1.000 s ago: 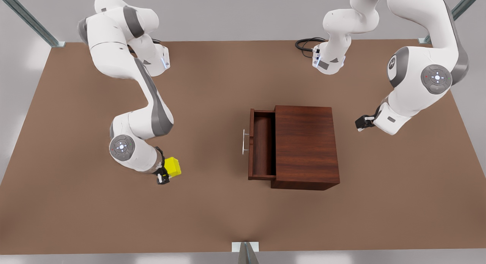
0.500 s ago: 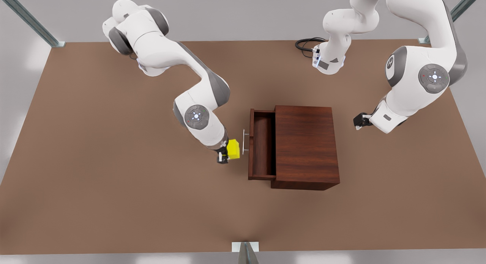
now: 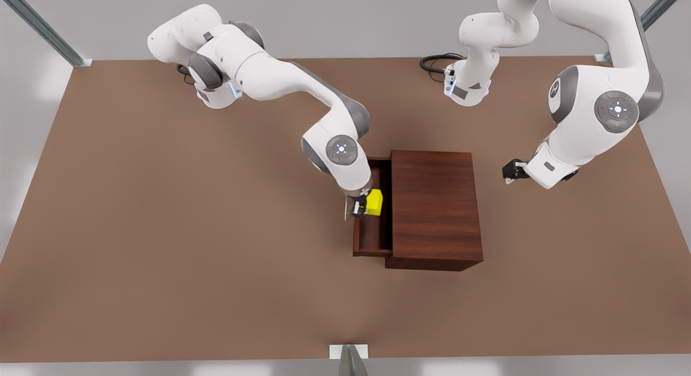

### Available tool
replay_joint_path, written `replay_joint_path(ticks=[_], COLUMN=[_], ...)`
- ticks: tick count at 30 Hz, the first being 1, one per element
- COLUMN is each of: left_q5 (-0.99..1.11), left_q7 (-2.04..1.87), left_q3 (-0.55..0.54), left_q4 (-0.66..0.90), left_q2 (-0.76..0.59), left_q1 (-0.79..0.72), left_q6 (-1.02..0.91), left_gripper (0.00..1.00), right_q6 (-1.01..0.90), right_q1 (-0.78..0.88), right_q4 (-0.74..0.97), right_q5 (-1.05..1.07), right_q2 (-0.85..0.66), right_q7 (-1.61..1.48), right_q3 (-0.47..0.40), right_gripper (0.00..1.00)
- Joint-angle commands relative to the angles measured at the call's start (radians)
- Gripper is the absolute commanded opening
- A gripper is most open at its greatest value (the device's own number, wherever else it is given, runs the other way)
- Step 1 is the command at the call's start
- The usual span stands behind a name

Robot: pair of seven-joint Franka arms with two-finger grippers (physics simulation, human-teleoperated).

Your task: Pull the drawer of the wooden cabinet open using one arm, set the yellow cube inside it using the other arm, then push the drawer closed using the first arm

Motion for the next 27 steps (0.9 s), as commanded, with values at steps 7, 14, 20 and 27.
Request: replay_joint_path(ticks=[7,14,20,27], left_q5=[0.001,-0.131,-0.122,-0.005], left_q7=[0.004,-0.620,-1.581,-2.213], left_q3=[-0.003,-0.011,-0.011,-0.005], left_q4=[-0.001,0.071,0.327,0.353], left_q2=[0.000,0.035,0.273,0.433], left_q1=[-0.004,-0.123,-0.375,-0.602], left_q6=[-0.001,-0.007,0.014,0.270], left_gripper=[1.00,0.83,0.02,0.02], right_q6=[0.037,-0.290,-0.253,-0.198], right_q1=[0.014,-0.345,-0.764,-0.833], right_q4=[0.004,0.002,-0.012,-0.736], right_q5=[0.001,-0.001,-0.188,-0.185], right_q2=[0.005,-0.130,-0.172,-0.592], right_q7=[0.320,-0.166,-1.738,-2.532], right_q3=[-0.012,-0.042,-0.022,-0.005], right_gripper=[1.00,1.00,1.00,1.00])
